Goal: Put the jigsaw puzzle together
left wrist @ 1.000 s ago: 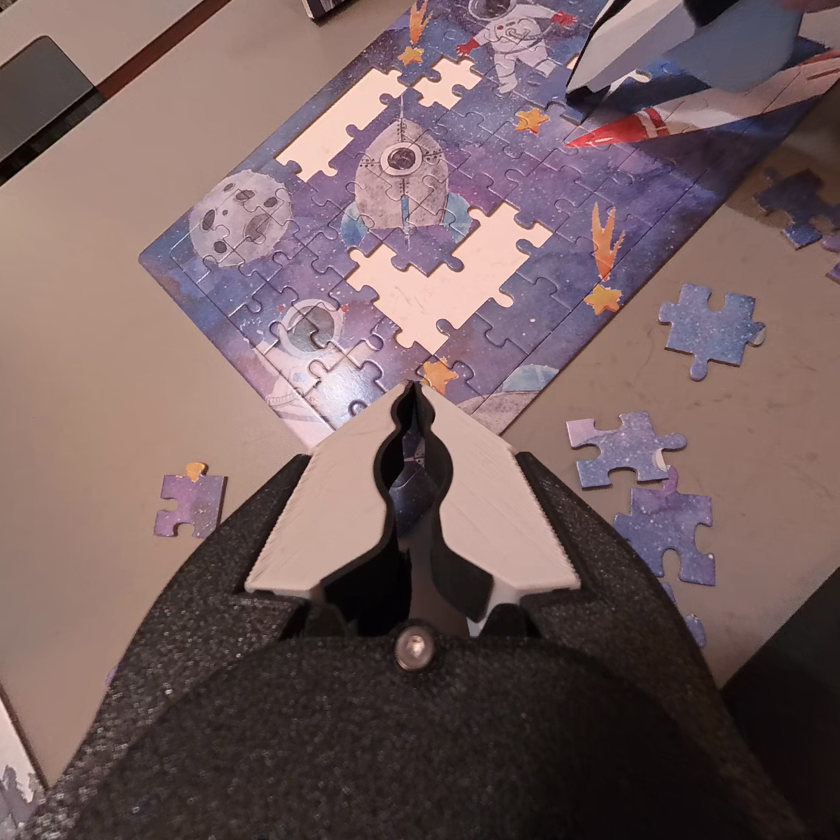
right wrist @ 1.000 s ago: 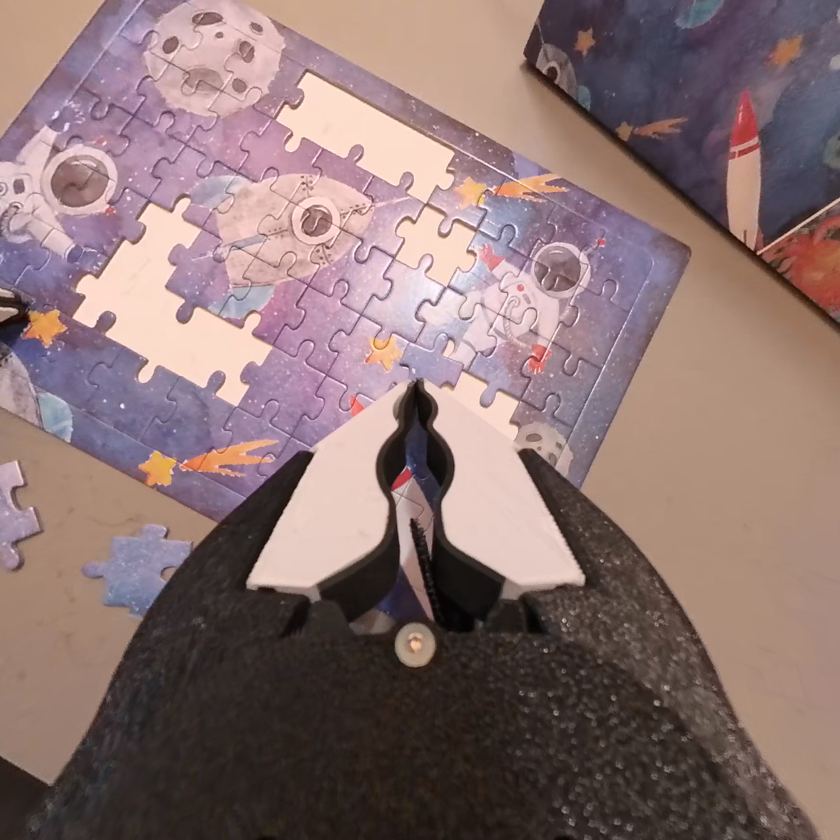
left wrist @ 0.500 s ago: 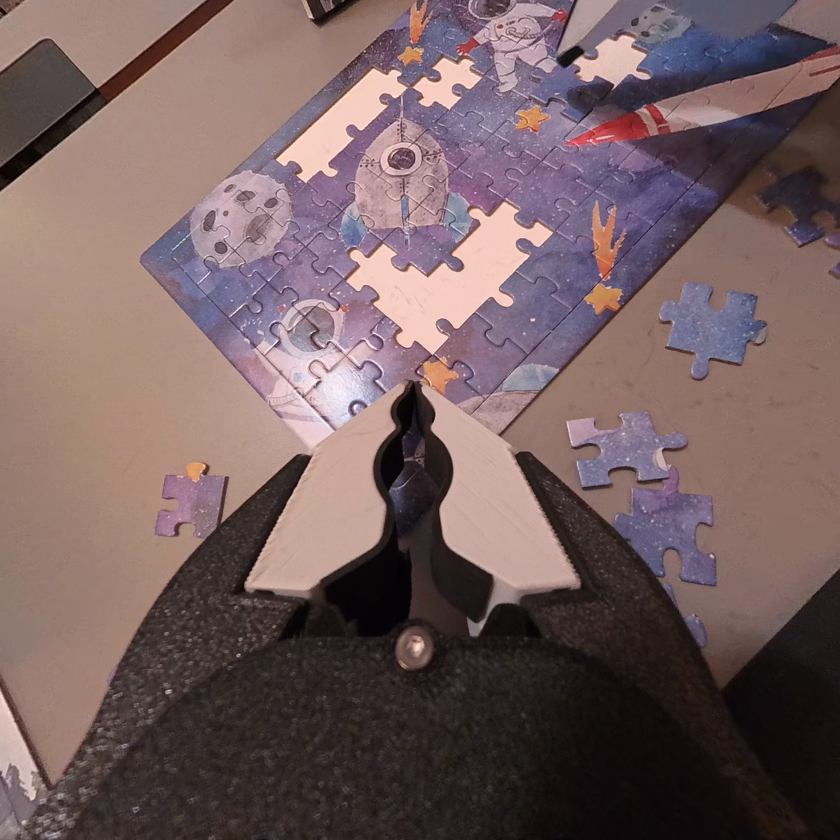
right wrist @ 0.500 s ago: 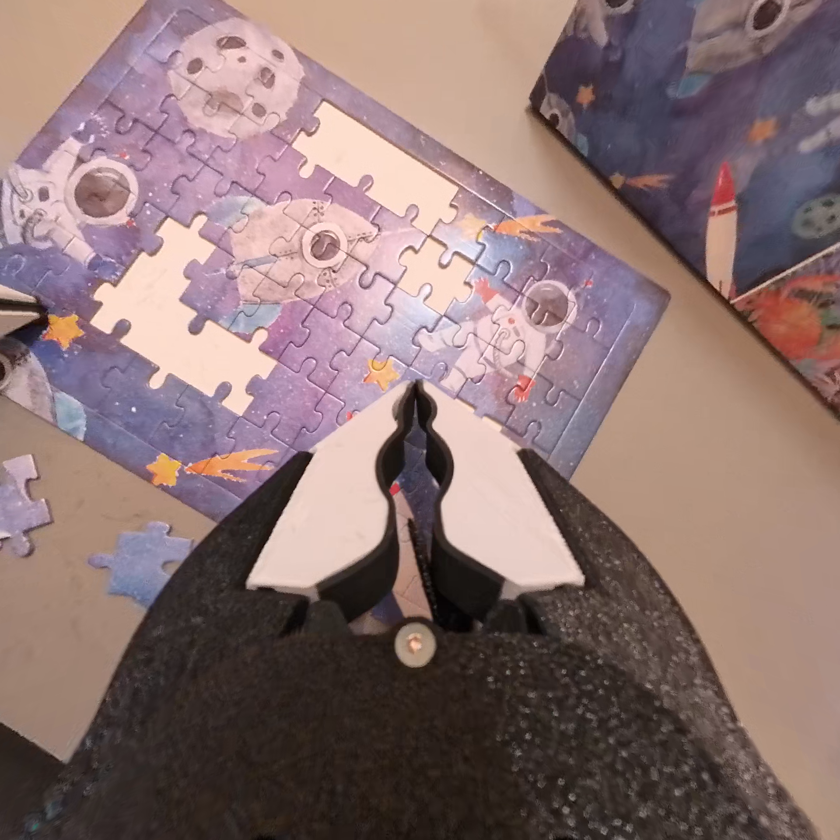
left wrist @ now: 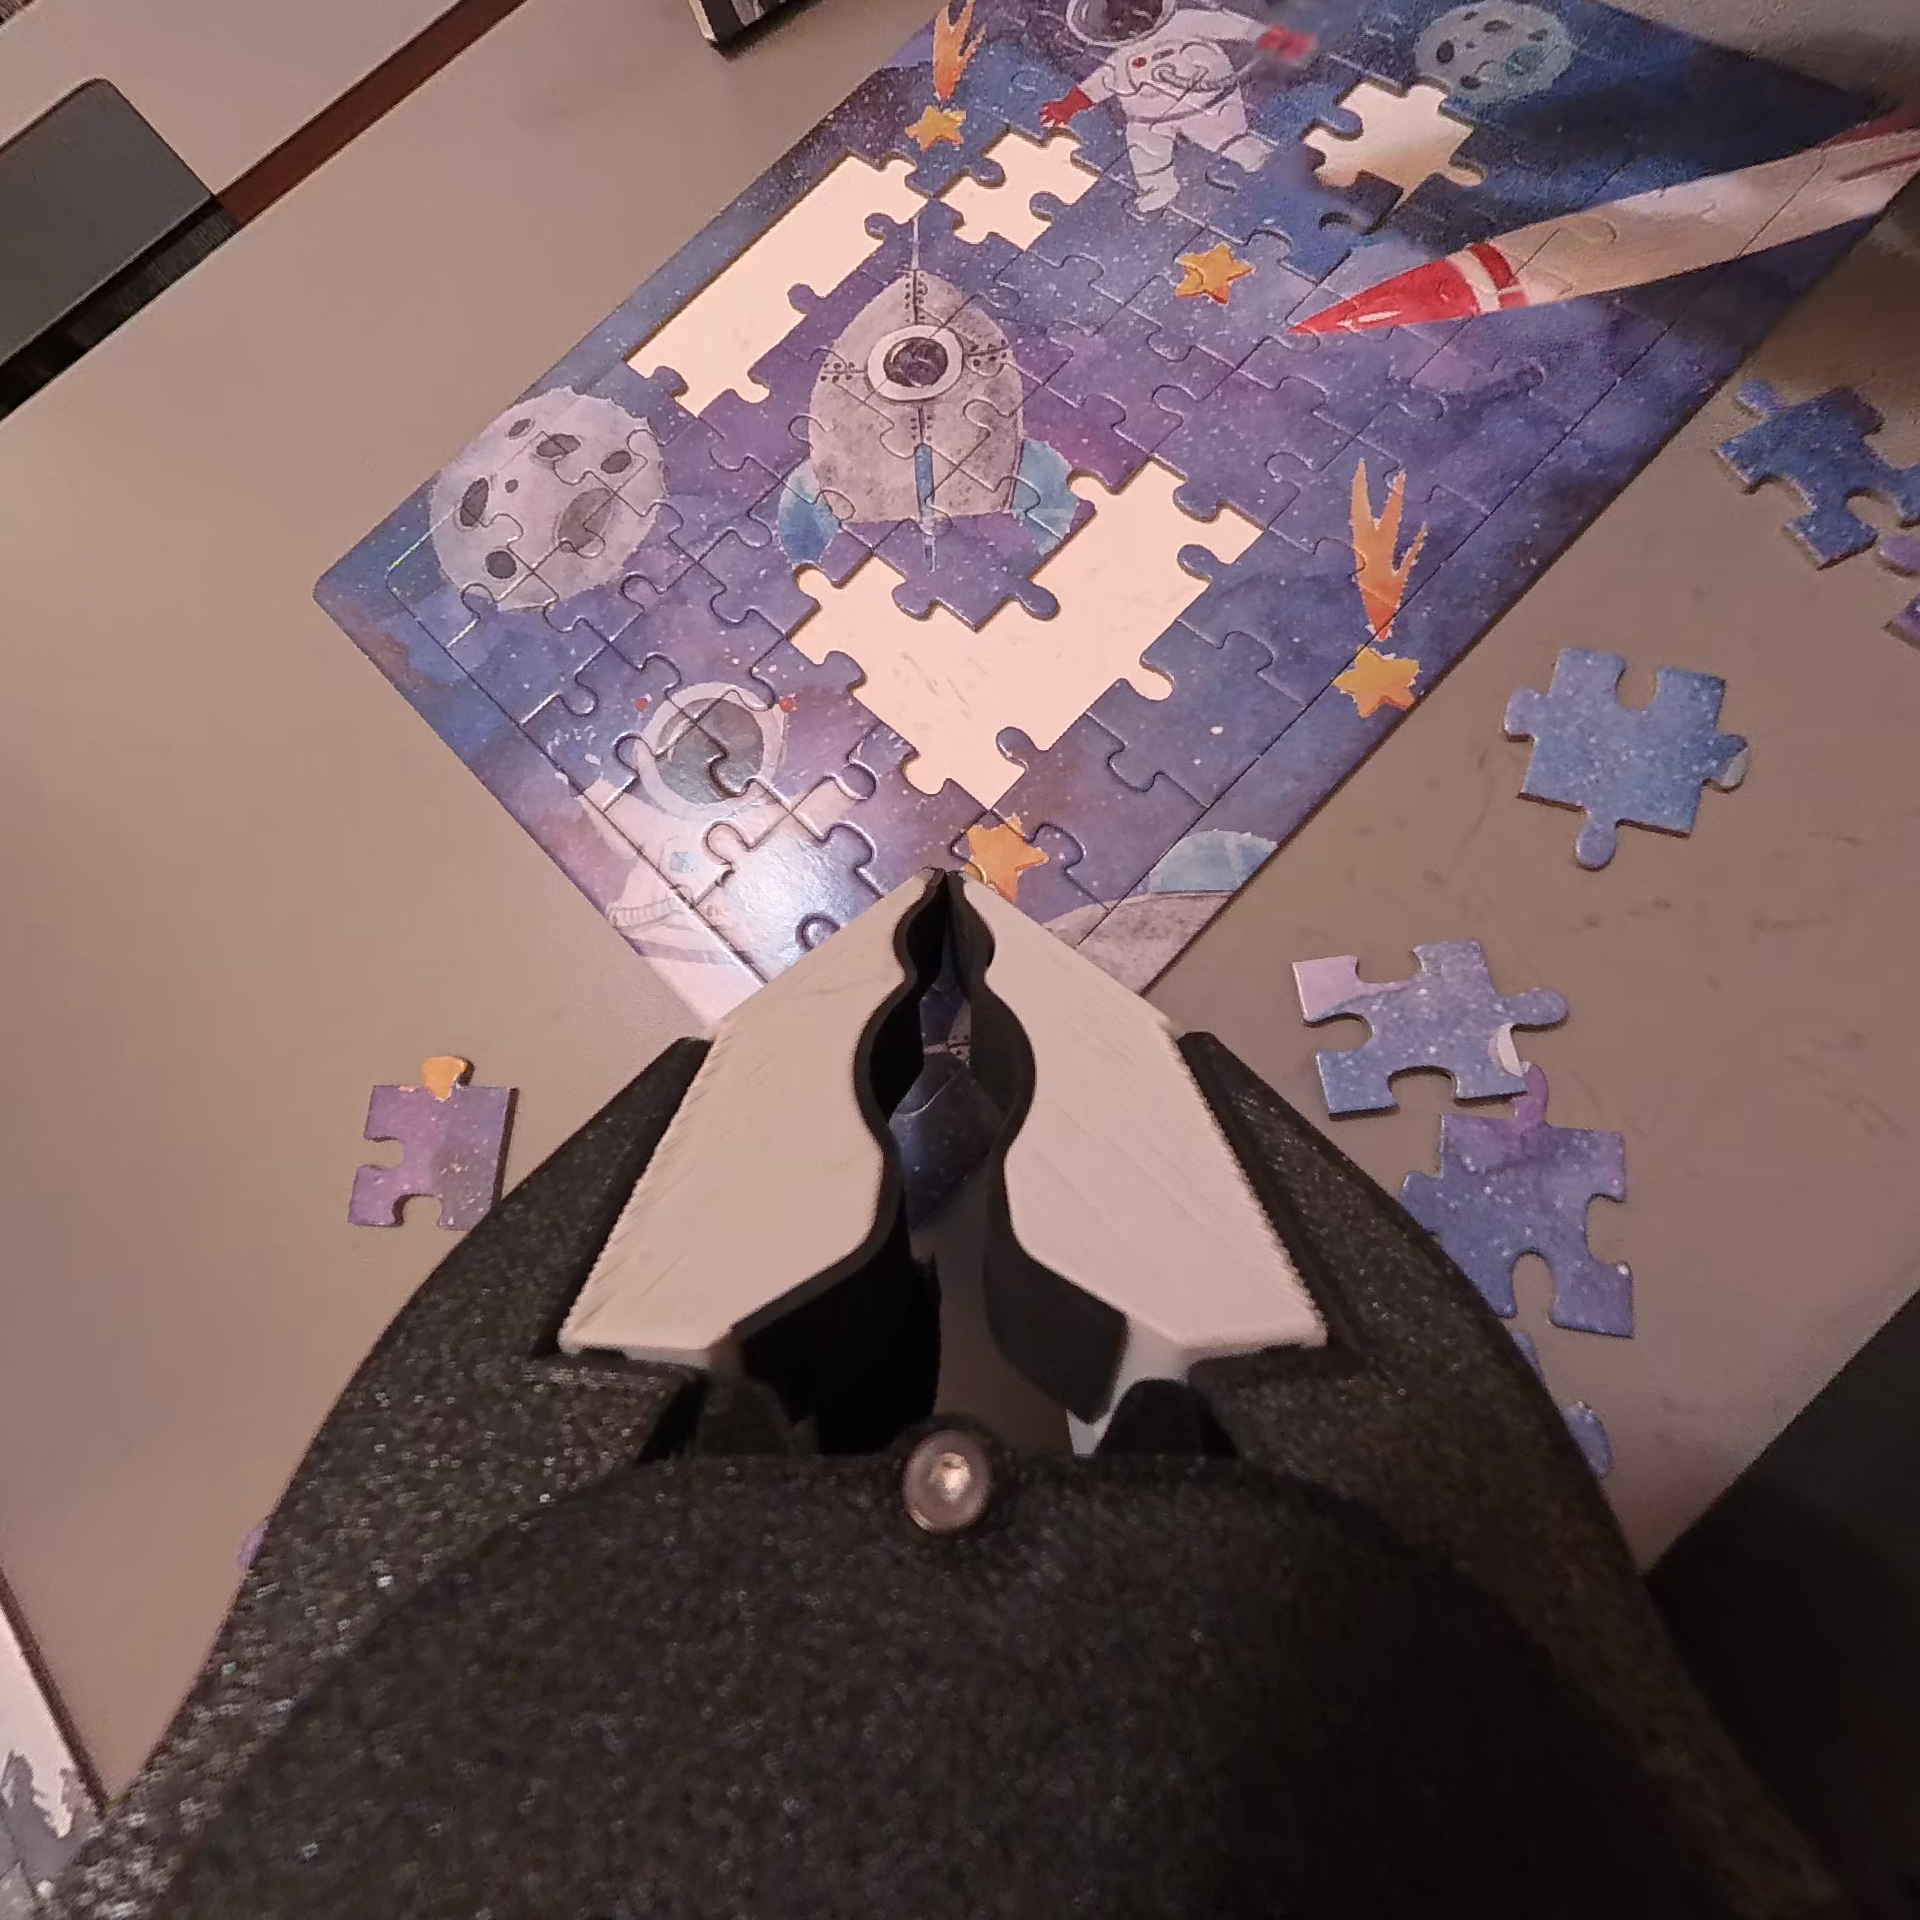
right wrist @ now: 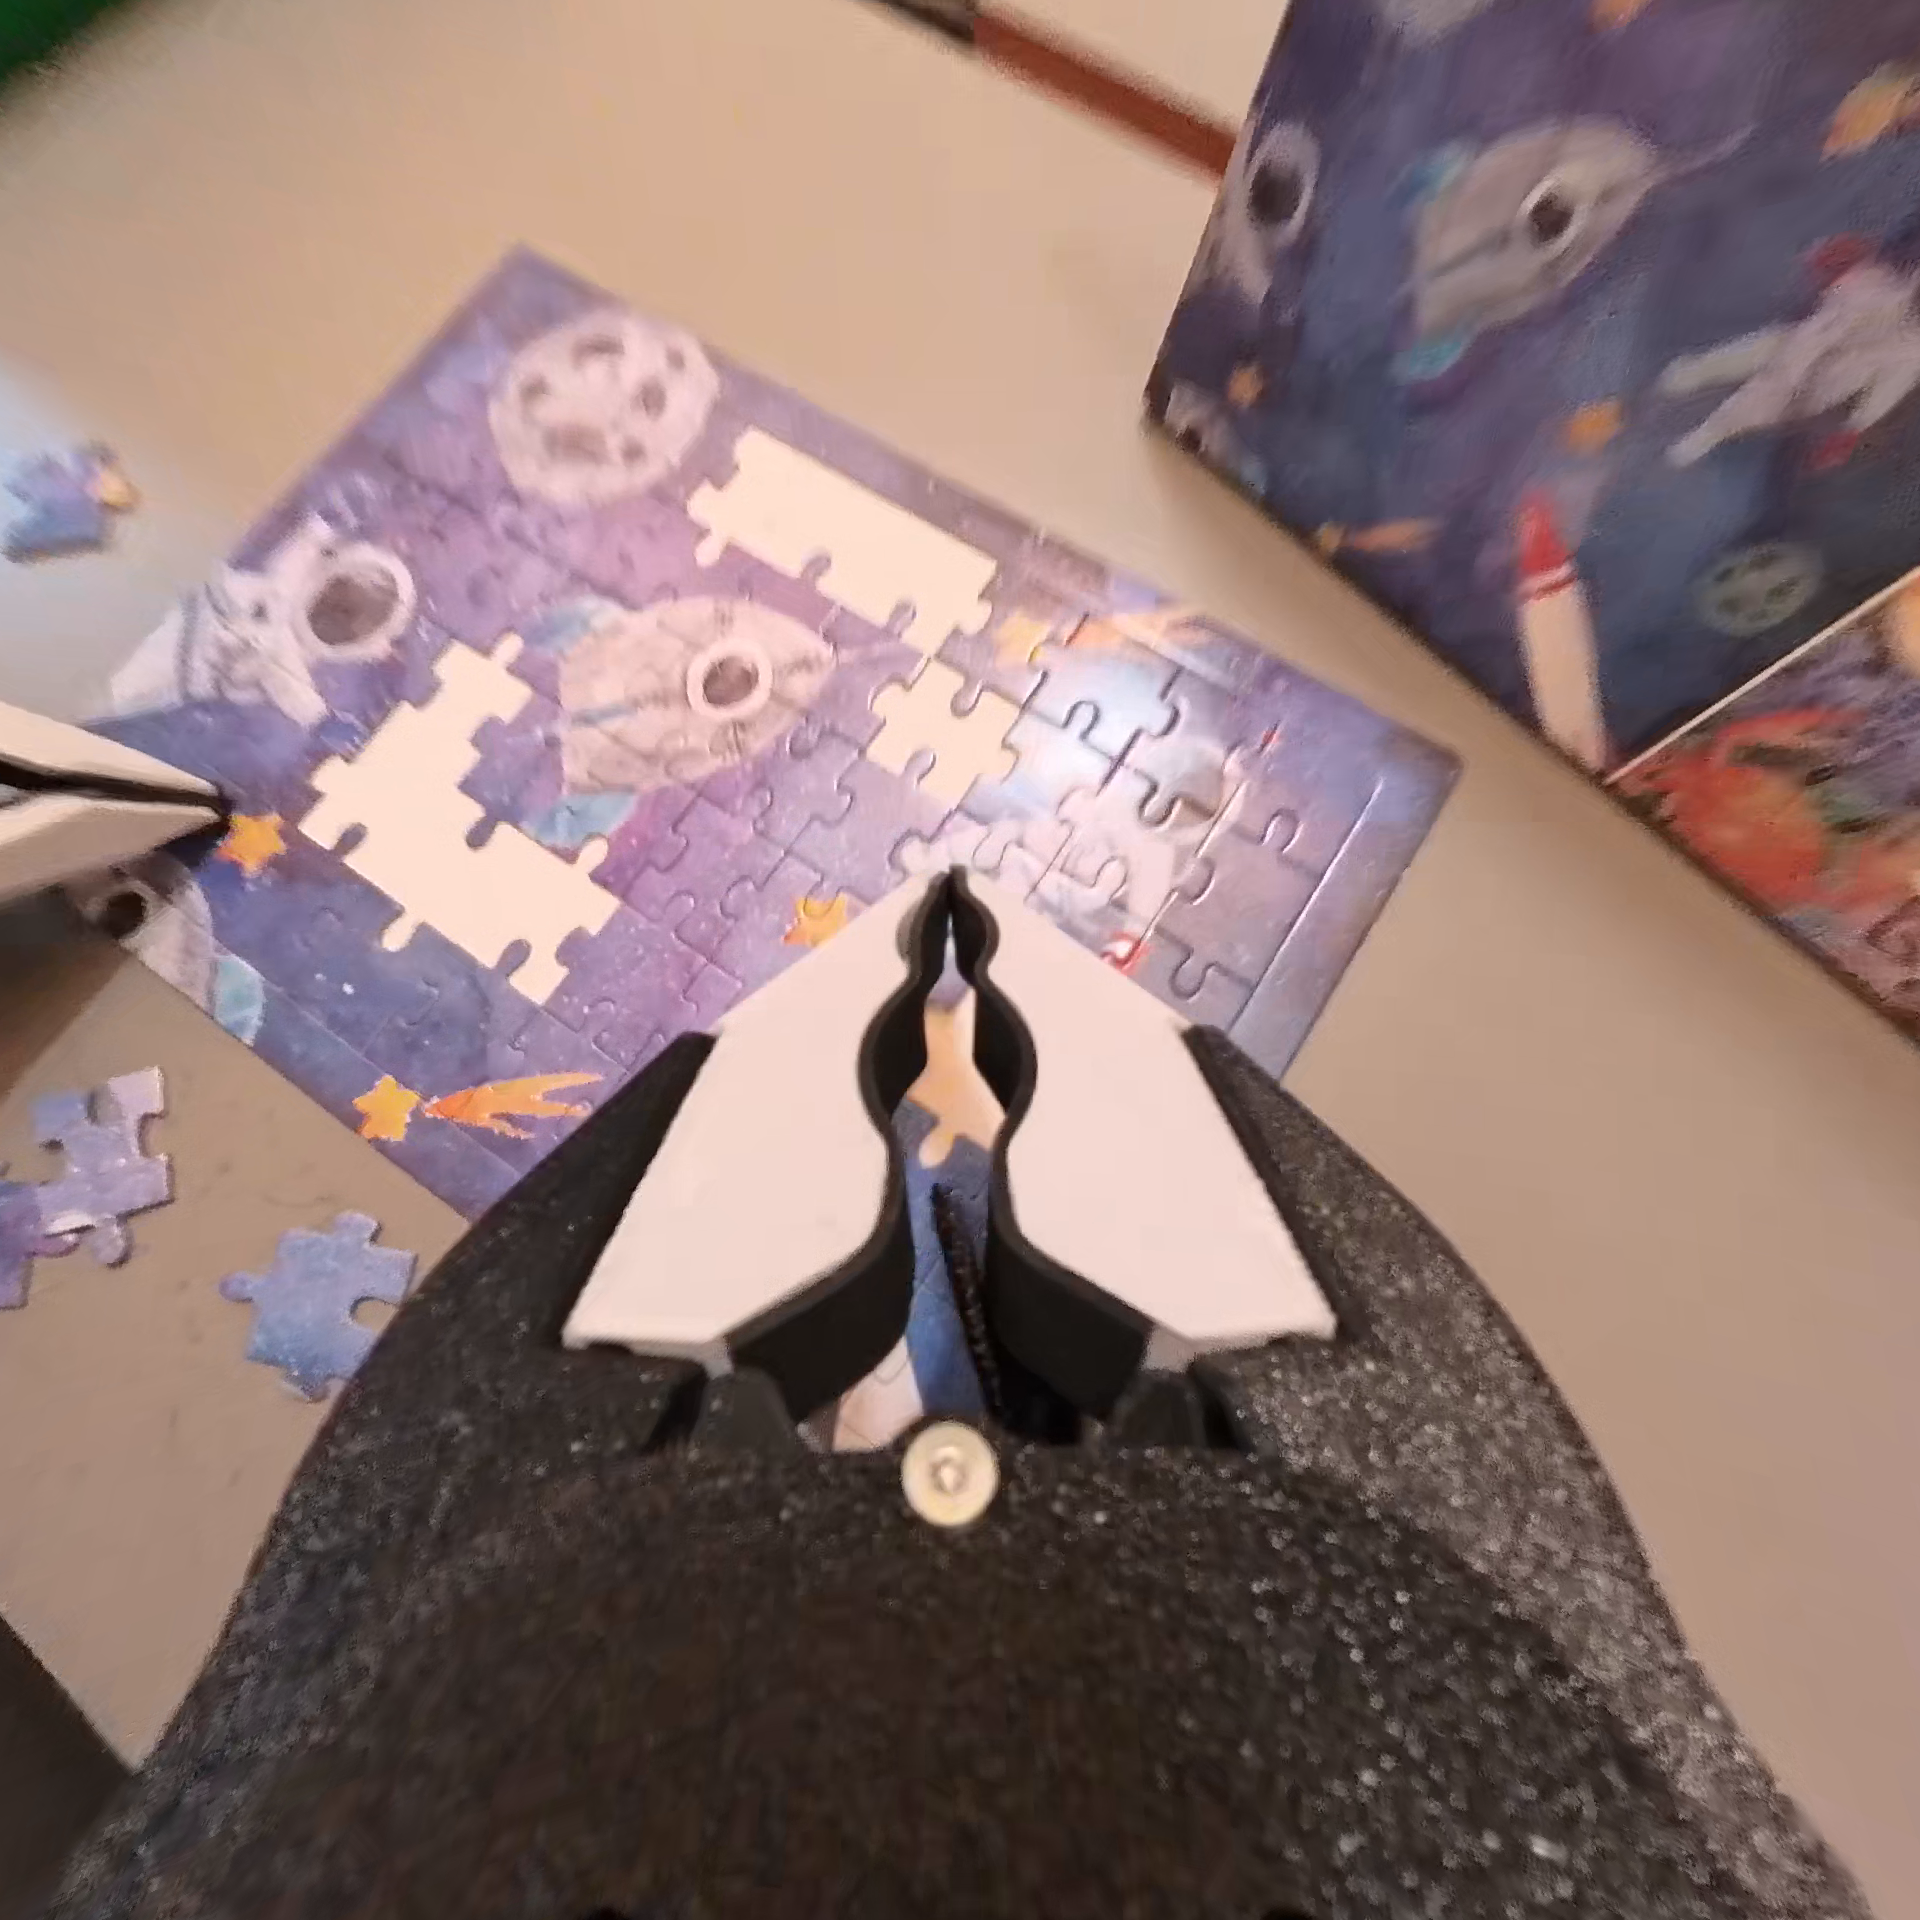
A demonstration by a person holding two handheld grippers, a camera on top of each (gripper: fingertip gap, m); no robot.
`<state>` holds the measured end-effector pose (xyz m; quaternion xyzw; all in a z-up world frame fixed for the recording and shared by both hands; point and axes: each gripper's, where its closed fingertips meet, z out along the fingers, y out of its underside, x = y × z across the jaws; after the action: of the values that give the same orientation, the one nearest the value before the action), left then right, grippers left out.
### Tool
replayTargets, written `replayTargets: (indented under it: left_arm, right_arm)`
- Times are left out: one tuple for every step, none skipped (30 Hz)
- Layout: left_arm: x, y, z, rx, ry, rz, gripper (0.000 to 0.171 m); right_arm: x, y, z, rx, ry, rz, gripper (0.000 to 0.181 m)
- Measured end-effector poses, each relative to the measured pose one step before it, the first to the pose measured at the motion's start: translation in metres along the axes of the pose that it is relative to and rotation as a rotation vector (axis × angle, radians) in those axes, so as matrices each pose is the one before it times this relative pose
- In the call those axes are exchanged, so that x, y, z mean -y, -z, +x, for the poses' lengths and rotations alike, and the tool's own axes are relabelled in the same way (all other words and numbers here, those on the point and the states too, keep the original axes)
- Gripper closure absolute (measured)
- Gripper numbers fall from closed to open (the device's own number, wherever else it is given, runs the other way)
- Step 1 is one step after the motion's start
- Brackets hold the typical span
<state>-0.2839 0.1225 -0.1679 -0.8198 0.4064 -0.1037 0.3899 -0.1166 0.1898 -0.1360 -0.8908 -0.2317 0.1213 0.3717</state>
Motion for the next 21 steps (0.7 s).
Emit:
replayTargets:
  left_arm:
    - [-0.00007, -0.00005, 0.00009, 0.0003, -0.0003, -0.00016, 0.171]
    - [0.00002, -0.00005, -0.00007, 0.0000, 0.0000, -0.00012, 0.171]
    - [-0.00003, 0.00000, 0.00002, -0.0007, 0.0008, -0.00004, 0.171]
    - [0.00004, 0.00007, 0.00003, -0.0008, 0.0010, -0.00008, 0.171]
    - [-0.00007, 0.00004, 0.00003, -0.0010, 0.0012, 0.00004, 0.171]
    - [-0.00006, -0.00002, -0.00008, -0.0014, 0.0020, 0.00006, 0.171]
    - [-0.00005, -0.00001, -0.00002, -0.0009, 0.0019, -0.00004, 0.171]
    - [-0.00011, 0.00008, 0.00000, -0.0011, 0.0017, 0.00017, 0.171]
    - [0.00005, 0.00003, -0.00006, -0.0015, 0.0022, 0.00026, 0.171]
    - [0.00005, 0.00006, -0.00002, -0.0005, 0.0008, 0.00001, 0.171]
    - [-0.00001, -0.00011, 0.00002, 0.0009, -0.0010, -0.00008, 0.171]
    - [-0.00001, 0.00007, 0.00004, 0.0014, -0.0016, -0.00008, 0.171]
    - [0.00001, 0.00003, -0.00006, 0.0016, -0.0017, -0.00021, 0.171]
    - [-0.00002, 0.00006, 0.00000, 0.0010, -0.0011, -0.00001, 0.171]
    - [0.00001, -0.00001, 0.00005, -0.0002, 0.0003, 0.00009, 0.171]
    - [0.00001, -0.00006, 0.00004, -0.0011, 0.0014, -0.00007, 0.171]
    - [0.00001, 0.00005, -0.00007, -0.0016, 0.0020, -0.00002, 0.171]
    - [-0.00003, -0.00002, -0.00009, -0.0007, 0.0013, 0.00009, 0.171]
    - [-0.00005, 0.00006, -0.00018, 0.0017, -0.0001, -0.00012, 0.171]
    - [-0.00007, -0.00004, 0.00009, 0.0009, -0.0010, -0.00024, 0.171]
    - [0.00003, -0.00002, -0.00012, 0.0014, -0.0018, -0.00037, 0.171]
  right_arm:
    - [0.00609, 0.00488, 0.00094, 0.0041, 0.0193, 0.0359, 0.181]
    - [0.00280, 0.00243, -0.00088, -0.0004, 0.0496, 0.0234, 0.181]
    - [-0.00294, -0.00035, -0.00239, -0.0040, 0.0593, -0.0035, 0.181]
    - [-0.00835, -0.00320, -0.00527, 0.0095, 0.0504, -0.0283, 0.181]
    - [-0.01417, -0.00612, -0.00549, 0.0120, 0.0344, -0.0581, 0.181]
    - [-0.01766, -0.00821, -0.00216, -0.0054, 0.0236, -0.0757, 0.181]
    - [0.00284, -0.00055, -0.00096, -0.0056, 0.0048, 0.0479, 0.181]
    - [-0.00218, -0.00046, -0.00113, 0.0163, -0.0284, -0.0112, 0.181]
    - [-0.00019, 0.00040, 0.00043, 0.0106, -0.0117, -0.0096, 0.181]
    - [0.00402, 0.00196, 0.00412, -0.0221, 0.0077, 0.0223, 0.181]
    - [0.00659, 0.00415, 0.00442, -0.0266, 0.0083, 0.0423, 0.181]
    - [0.00601, 0.00525, 0.00144, -0.0042, -0.0048, 0.0323, 0.181]
    - [0.00585, 0.00555, 0.00134, -0.0060, -0.0021, 0.0336, 0.181]
    - [0.00493, 0.00501, 0.00062, -0.0077, 0.0073, 0.0316, 0.181]
    - [0.00240, 0.00313, -0.00172, -0.0001, 0.0095, 0.0198, 0.181]
    - [-0.00445, -0.00084, -0.00384, 0.0122, 0.0022, -0.0205, 0.181]
    - [-0.01605, -0.00689, -0.00653, 0.0305, -0.0031, -0.0820, 0.181]
    - [-0.02140, -0.01045, -0.00504, 0.0192, 0.0008, -0.1016, 0.175]
    - [0.00843, 0.00112, -0.00205, 0.0072, -0.0032, 0.0699, 0.181]
    - [-0.00131, 0.00018, -0.00067, 0.0078, -0.0164, -0.0166, 0.181]
    - [-0.00075, 0.00003, 0.00000, 0.0008, 0.0011, -0.0114, 0.181]
